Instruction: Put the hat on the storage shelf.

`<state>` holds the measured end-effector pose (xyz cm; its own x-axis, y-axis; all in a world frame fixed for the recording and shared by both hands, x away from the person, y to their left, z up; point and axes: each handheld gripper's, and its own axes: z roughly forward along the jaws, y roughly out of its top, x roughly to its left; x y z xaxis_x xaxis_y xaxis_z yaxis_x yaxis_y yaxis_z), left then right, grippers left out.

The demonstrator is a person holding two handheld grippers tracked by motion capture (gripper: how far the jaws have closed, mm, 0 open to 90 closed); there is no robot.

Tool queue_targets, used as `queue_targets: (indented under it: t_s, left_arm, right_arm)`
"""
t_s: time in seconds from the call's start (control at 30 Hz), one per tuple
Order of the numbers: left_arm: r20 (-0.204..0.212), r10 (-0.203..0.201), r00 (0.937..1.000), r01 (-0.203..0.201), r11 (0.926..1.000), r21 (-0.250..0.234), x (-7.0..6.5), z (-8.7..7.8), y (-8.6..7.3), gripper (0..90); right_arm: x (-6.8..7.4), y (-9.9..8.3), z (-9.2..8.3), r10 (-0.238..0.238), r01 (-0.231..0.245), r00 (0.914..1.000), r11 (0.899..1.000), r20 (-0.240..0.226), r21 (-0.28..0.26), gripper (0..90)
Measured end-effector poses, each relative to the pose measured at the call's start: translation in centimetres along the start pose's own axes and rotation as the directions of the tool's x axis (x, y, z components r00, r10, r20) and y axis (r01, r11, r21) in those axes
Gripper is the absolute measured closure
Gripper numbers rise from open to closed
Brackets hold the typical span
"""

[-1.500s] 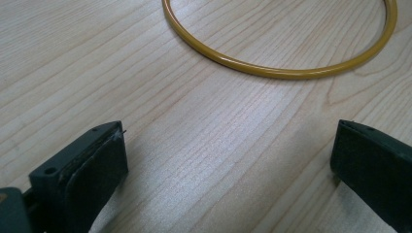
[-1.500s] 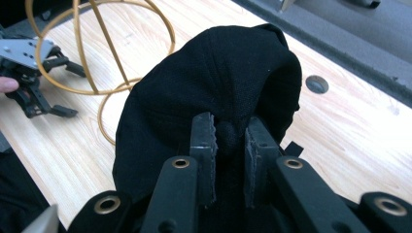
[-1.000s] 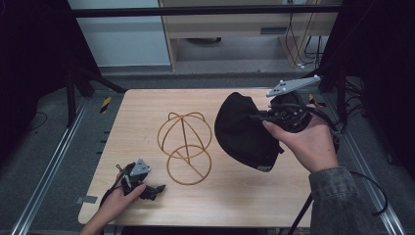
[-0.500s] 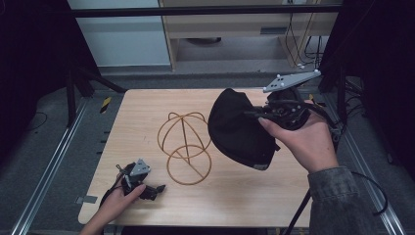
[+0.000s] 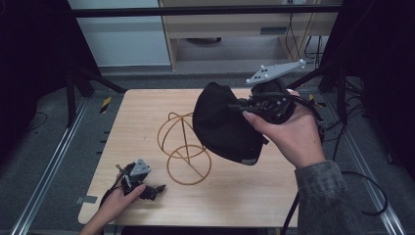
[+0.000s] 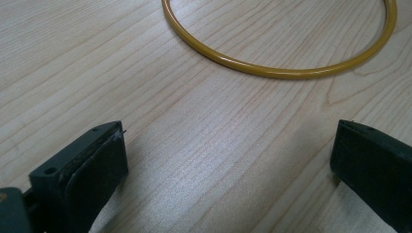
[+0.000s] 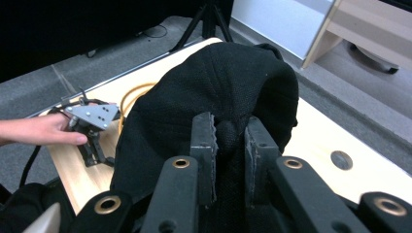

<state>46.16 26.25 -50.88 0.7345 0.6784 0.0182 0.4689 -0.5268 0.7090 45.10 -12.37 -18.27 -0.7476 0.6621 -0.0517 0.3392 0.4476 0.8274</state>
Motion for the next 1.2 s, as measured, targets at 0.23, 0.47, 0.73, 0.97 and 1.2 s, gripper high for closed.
queue_targets:
  t_s: [0.23,0.47,0.73,0.97,1.2]
  left_arm:
    - [-0.001,0.001,1.0000,-0.001,1.0000,0.000,0.0,0.0,0.0,0.0]
    - [0.001,0.002,1.0000,-0.002,1.0000,0.001,0.0,0.0,0.0,0.0]
    - [0.002,0.003,1.0000,-0.003,1.0000,0.001,0.0,0.0,0.0,0.0]
    - [0.003,0.003,1.0000,-0.003,1.0000,0.003,0.0,0.0,0.0,0.0]
    - [0.004,0.003,1.0000,-0.003,1.0000,0.004,0.0,0.0,0.0,0.0]
  right_arm:
    - [0.5,1.8,1.4,-0.023,0.024,0.9996,1.000,-0.016,0.006,77.9]
    - [1.1,3.1,3.0,-0.044,0.045,0.9983,0.999,-0.039,0.021,77.9]
    - [1.8,4.3,4.4,-0.054,0.057,0.9968,0.998,-0.058,0.040,77.8]
    - [2.2,5.0,5.6,-0.068,0.072,0.9950,0.996,-0.074,0.051,77.8]
    - [2.7,5.7,6.6,-0.077,0.083,0.9936,0.994,-0.083,0.074,77.7]
